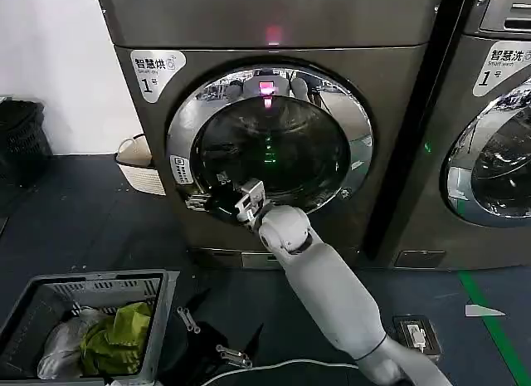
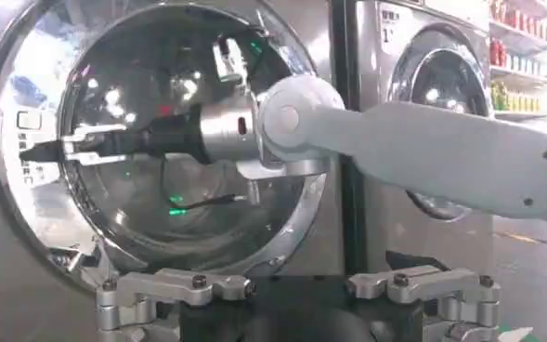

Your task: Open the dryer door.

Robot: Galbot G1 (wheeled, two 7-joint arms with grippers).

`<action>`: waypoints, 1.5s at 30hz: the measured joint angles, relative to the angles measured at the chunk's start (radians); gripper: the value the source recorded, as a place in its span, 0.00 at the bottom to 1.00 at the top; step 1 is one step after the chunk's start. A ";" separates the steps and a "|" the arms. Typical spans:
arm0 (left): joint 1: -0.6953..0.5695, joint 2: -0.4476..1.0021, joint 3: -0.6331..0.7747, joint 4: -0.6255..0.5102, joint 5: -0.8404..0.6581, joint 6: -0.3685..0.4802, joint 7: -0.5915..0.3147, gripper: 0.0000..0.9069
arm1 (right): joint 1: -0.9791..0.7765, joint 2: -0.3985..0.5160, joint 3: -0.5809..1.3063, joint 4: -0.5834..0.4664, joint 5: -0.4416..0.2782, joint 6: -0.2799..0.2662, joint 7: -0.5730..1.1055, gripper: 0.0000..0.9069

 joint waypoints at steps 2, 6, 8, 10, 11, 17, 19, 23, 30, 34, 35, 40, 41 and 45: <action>0.001 0.000 0.001 -0.001 0.000 0.000 0.000 1.00 | 0.007 0.004 -0.004 -0.011 0.002 0.002 0.001 0.97; 0.002 0.000 0.003 -0.001 0.003 0.001 0.000 1.00 | 0.018 0.009 -0.011 -0.029 0.006 0.007 0.001 0.97; 0.003 -0.001 0.002 -0.003 0.004 0.001 0.001 1.00 | 0.022 0.011 -0.012 -0.035 0.012 0.008 0.000 0.97; 0.005 -0.002 0.001 -0.004 0.006 0.001 0.002 1.00 | 0.024 0.011 -0.011 -0.039 0.018 0.008 -0.004 0.97; 0.006 -0.002 0.001 -0.004 0.007 0.001 0.002 1.00 | 0.024 0.011 -0.010 -0.039 0.025 0.008 -0.008 0.97; 0.007 -0.003 0.001 -0.004 0.014 0.002 0.004 1.00 | 0.025 0.011 -0.006 -0.039 0.060 0.007 -0.044 0.97; 0.006 -0.004 0.001 -0.003 0.017 0.004 0.007 1.00 | 0.020 0.009 -0.006 -0.039 0.067 0.006 -0.058 0.97; 0.006 -0.006 0.002 0.000 0.023 0.008 0.010 1.00 | 0.017 -0.001 -0.003 -0.034 0.079 0.005 -0.088 0.97; 0.001 -0.004 -0.006 0.005 0.014 0.014 0.014 1.00 | 0.005 -0.021 -0.013 -0.013 0.094 0.024 -0.138 0.97; -0.002 -0.001 -0.014 0.008 0.004 0.023 0.018 1.00 | -0.003 -0.033 -0.019 -0.002 0.099 0.032 -0.165 0.97; -0.005 0.001 -0.018 0.009 0.001 0.026 0.020 1.00 | -0.005 -0.033 -0.019 -0.002 0.099 0.037 -0.172 0.97; -0.016 0.009 -0.041 0.009 -0.011 0.045 0.032 1.00 | -0.012 -0.045 -0.017 0.022 0.105 0.039 -0.202 0.97; -0.018 0.010 -0.045 0.008 -0.014 0.050 0.033 1.00 | -0.014 -0.047 -0.016 0.025 0.106 0.039 -0.208 0.97; -0.030 0.018 -0.070 0.006 -0.030 0.067 0.033 1.00 | -0.019 -0.056 -0.009 0.038 0.112 0.044 -0.234 0.97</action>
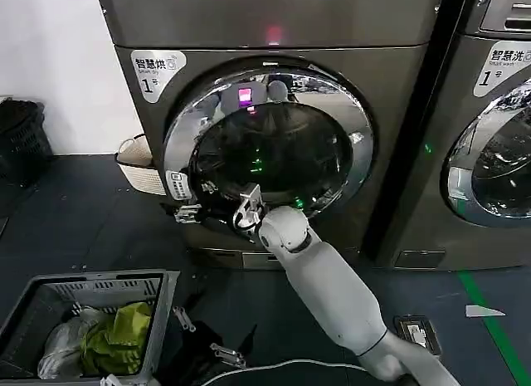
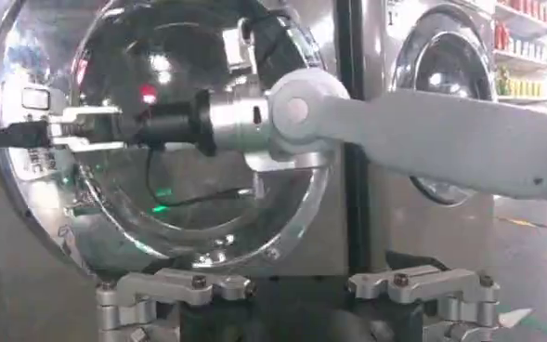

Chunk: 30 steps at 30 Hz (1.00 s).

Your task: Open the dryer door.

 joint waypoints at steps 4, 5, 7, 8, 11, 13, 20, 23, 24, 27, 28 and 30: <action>-0.014 0.008 -0.031 -0.004 -0.019 0.020 -0.004 1.00 | -0.002 -0.007 0.006 0.008 0.002 0.008 -0.026 0.97; -0.018 0.010 -0.041 -0.004 -0.025 0.026 -0.003 1.00 | -0.003 -0.008 0.008 0.008 0.002 0.010 -0.033 0.97; -0.025 0.014 -0.062 -0.004 -0.036 0.034 -0.004 1.00 | -0.004 -0.014 0.011 0.008 0.003 0.012 -0.052 0.97; -0.030 0.015 -0.072 -0.004 -0.042 0.036 -0.004 1.00 | -0.004 -0.017 0.011 0.008 0.004 0.013 -0.063 0.97; -0.048 0.019 -0.109 0.006 -0.065 0.041 -0.002 1.00 | -0.006 -0.027 0.015 0.006 0.007 0.015 -0.093 0.97; -0.061 0.025 -0.136 0.013 -0.084 0.048 -0.001 1.00 | -0.008 -0.032 0.017 0.005 0.010 0.016 -0.114 0.97; -0.101 0.048 -0.229 0.038 -0.164 0.075 0.023 1.00 | -0.014 -0.052 0.024 0.010 0.025 0.017 -0.179 0.97; -0.111 0.058 -0.269 0.048 -0.196 0.088 0.042 1.00 | -0.016 -0.060 0.025 0.010 0.029 0.017 -0.207 0.97; -0.115 0.062 -0.283 0.051 -0.208 0.092 0.048 1.00 | -0.019 -0.061 0.027 0.010 0.030 0.017 -0.219 0.97; -0.126 0.074 -0.322 0.060 -0.234 0.103 0.059 1.00 | -0.025 -0.068 0.033 0.011 0.035 0.013 -0.254 0.97; -0.129 0.079 -0.335 0.061 -0.244 0.107 0.062 1.00 | -0.027 -0.071 0.035 0.011 0.037 0.013 -0.266 0.97; -0.137 0.088 -0.360 0.062 -0.264 0.116 0.068 1.00 | -0.028 -0.078 0.038 0.011 0.039 0.015 -0.290 0.97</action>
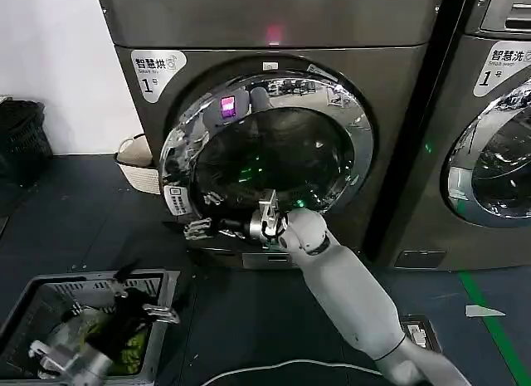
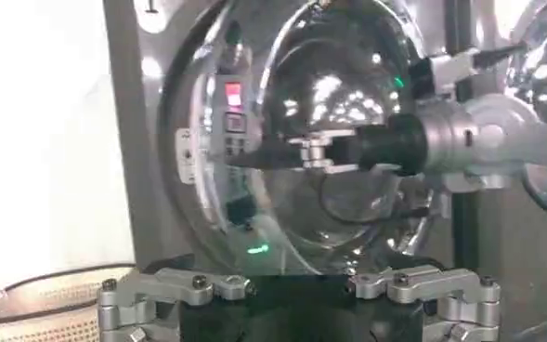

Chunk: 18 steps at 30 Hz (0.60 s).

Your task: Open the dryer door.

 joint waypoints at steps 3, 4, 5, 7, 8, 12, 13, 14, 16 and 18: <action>-0.014 0.015 -0.032 -0.002 -0.028 0.015 0.002 1.00 | -0.006 -0.009 0.007 -0.001 0.000 0.001 -0.034 0.97; -0.020 0.020 -0.040 -0.004 -0.038 0.022 0.002 1.00 | -0.008 -0.012 0.010 -0.001 0.000 0.001 -0.046 0.97; -0.025 0.025 -0.045 -0.005 -0.046 0.027 0.003 1.00 | -0.011 -0.016 0.012 0.000 0.000 0.001 -0.059 0.97; -0.036 0.035 -0.056 -0.003 -0.062 0.037 0.005 1.00 | -0.016 -0.024 0.017 0.003 -0.002 0.001 -0.084 0.97; -0.040 0.038 -0.060 -0.002 -0.068 0.041 0.007 1.00 | -0.020 -0.029 0.021 0.005 -0.002 0.001 -0.098 0.97; -0.059 0.051 -0.077 0.006 -0.093 0.057 0.009 1.00 | -0.029 -0.041 0.033 0.013 -0.004 0.001 -0.144 0.97; -0.064 0.056 -0.084 0.008 -0.100 0.062 0.009 1.00 | -0.032 -0.044 0.036 0.015 -0.004 0.001 -0.156 0.97; -0.068 0.059 -0.088 0.011 -0.106 0.066 0.009 1.00 | -0.035 -0.048 0.040 0.016 -0.004 0.002 -0.167 0.97; -0.079 0.068 -0.098 0.018 -0.119 0.072 0.010 1.00 | -0.041 -0.055 0.046 0.020 -0.008 0.004 -0.192 0.97; -0.087 0.076 -0.108 0.026 -0.132 0.079 0.011 1.00 | -0.046 -0.060 0.050 0.020 -0.012 0.007 -0.215 0.97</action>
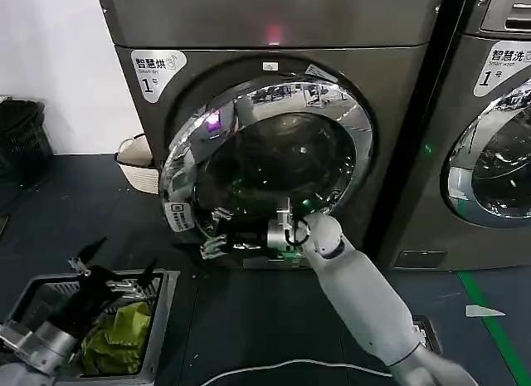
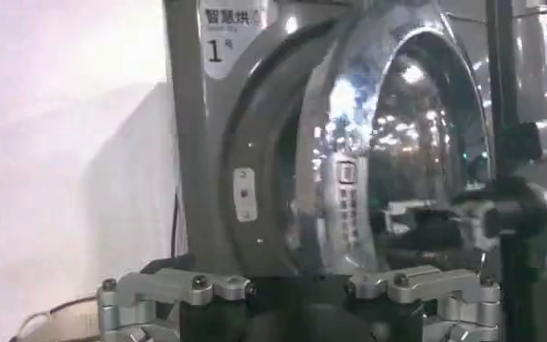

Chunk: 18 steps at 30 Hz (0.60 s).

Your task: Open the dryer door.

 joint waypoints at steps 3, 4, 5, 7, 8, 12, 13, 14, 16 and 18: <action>-0.014 0.012 -0.013 0.010 -0.020 0.010 0.001 1.00 | -0.005 -0.009 0.006 0.000 -0.003 0.005 -0.035 0.97; -0.019 0.015 -0.016 0.013 -0.026 0.013 0.001 1.00 | -0.006 -0.013 0.008 0.001 -0.005 0.006 -0.047 0.97; -0.024 0.020 -0.017 0.017 -0.031 0.014 0.001 1.00 | -0.008 -0.017 0.011 0.001 -0.008 0.006 -0.060 0.97; -0.034 0.031 -0.017 0.023 -0.044 0.019 0.000 1.00 | -0.013 -0.025 0.016 0.001 -0.014 0.009 -0.091 0.97; -0.040 0.037 -0.015 0.027 -0.050 0.020 -0.001 1.00 | -0.015 -0.028 0.019 0.002 -0.015 0.009 -0.106 0.97; -0.062 0.056 -0.005 0.043 -0.067 0.024 -0.002 1.00 | -0.029 -0.039 0.029 0.008 -0.023 0.016 -0.170 0.97; -0.067 0.060 -0.002 0.045 -0.072 0.025 -0.003 1.00 | -0.031 -0.042 0.032 0.010 -0.025 0.018 -0.185 0.97; -0.073 0.064 0.000 0.049 -0.078 0.026 -0.005 1.00 | -0.034 -0.045 0.036 0.012 -0.026 0.020 -0.201 0.97; -0.085 0.073 0.004 0.055 -0.089 0.031 -0.009 1.00 | -0.040 -0.051 0.043 0.017 -0.029 0.025 -0.228 0.97; -0.097 0.083 0.009 0.062 -0.100 0.035 -0.012 1.00 | -0.047 -0.058 0.050 0.024 -0.032 0.031 -0.257 0.97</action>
